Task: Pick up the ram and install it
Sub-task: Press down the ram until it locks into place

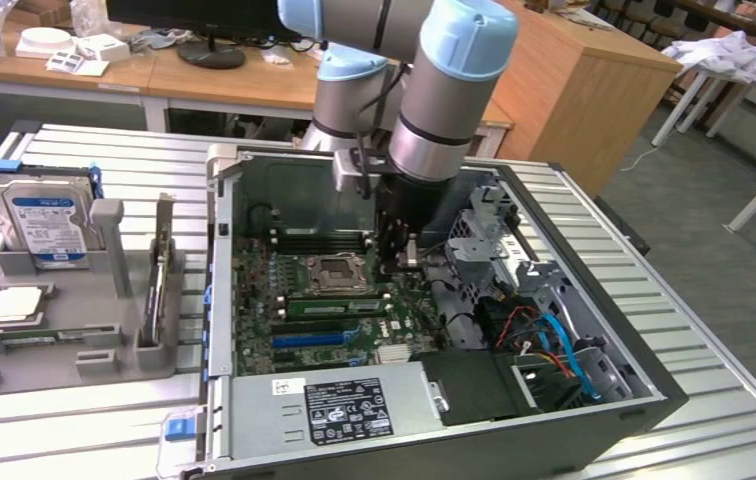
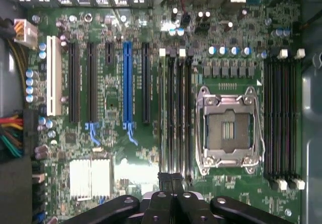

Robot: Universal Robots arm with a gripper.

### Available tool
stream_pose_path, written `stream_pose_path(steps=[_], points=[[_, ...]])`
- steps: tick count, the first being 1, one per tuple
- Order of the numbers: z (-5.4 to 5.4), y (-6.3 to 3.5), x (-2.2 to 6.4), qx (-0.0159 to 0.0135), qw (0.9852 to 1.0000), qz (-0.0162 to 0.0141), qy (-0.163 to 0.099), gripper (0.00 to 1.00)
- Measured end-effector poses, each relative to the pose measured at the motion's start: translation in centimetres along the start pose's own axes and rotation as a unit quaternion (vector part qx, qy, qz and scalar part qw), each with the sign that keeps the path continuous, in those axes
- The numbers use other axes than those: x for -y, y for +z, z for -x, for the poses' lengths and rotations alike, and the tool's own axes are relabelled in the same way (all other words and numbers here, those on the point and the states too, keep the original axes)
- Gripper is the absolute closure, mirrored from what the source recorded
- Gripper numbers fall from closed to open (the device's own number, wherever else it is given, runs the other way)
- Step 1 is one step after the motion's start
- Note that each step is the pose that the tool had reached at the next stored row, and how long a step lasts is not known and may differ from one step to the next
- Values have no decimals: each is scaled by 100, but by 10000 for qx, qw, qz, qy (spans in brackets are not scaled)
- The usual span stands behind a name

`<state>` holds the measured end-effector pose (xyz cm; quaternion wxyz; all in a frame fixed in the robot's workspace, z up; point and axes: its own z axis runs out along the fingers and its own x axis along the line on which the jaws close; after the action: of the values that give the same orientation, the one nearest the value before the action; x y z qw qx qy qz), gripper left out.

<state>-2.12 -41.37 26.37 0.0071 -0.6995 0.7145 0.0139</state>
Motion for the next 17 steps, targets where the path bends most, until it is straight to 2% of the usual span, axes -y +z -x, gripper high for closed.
stream_pose_path(steps=[17], points=[[-7,4,-342,1,10000,-17,1,90]])
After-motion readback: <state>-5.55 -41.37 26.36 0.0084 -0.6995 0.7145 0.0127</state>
